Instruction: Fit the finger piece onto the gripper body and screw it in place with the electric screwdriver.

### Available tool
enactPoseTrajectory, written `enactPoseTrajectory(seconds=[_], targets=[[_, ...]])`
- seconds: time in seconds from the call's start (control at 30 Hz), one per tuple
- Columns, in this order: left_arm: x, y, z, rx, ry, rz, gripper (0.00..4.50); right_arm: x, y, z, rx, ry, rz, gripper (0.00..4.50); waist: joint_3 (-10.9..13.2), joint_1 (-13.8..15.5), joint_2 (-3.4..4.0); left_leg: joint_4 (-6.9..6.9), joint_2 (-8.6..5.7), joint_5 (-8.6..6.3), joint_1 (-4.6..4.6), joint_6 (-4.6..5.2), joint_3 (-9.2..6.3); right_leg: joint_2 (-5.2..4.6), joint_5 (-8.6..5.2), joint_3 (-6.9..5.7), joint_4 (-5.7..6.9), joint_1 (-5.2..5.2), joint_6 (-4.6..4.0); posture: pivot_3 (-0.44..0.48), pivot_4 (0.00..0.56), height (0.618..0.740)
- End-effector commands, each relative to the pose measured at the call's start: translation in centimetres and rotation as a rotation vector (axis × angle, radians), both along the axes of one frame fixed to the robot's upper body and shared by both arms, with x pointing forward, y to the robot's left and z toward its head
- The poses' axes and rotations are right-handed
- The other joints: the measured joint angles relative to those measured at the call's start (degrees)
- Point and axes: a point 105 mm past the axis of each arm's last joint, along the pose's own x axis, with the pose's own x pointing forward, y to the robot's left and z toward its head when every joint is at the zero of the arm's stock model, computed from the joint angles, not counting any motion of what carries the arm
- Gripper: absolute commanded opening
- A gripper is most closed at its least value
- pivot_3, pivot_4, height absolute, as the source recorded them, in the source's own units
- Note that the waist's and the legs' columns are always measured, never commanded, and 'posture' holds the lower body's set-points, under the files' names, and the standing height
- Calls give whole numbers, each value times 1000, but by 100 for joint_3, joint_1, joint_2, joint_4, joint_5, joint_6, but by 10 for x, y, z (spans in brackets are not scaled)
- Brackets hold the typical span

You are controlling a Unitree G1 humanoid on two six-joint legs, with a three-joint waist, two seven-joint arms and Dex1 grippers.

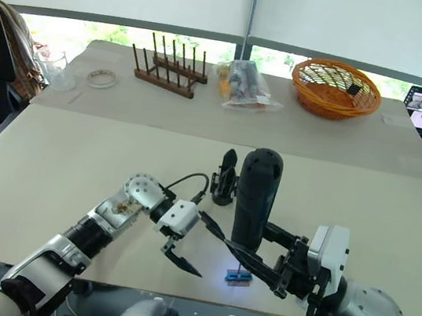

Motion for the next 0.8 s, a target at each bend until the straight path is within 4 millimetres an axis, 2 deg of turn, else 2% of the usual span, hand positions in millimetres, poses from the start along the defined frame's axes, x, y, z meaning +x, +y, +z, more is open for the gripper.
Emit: enactPoseTrajectory(seconds=[0.03, 0.8], targets=[[-1, -4, 7, -24, -32, -21, 4500, -4, 3, 9, -2, -68, 23, 1925, 0, 0, 0, 0, 0, 0, 0, 0, 0, 0, 0, 0, 0, 0, 0, 0, 150, 740], [-1, -5, 8, -29, -30, -16, 4500, -5, 4, 7, -2, -60, 30, 1925, 0, 0, 0, -1, 0, 0, 1, 0, 0, -2, 0, 0, 0, 0, 0, 0, 150, 740]])
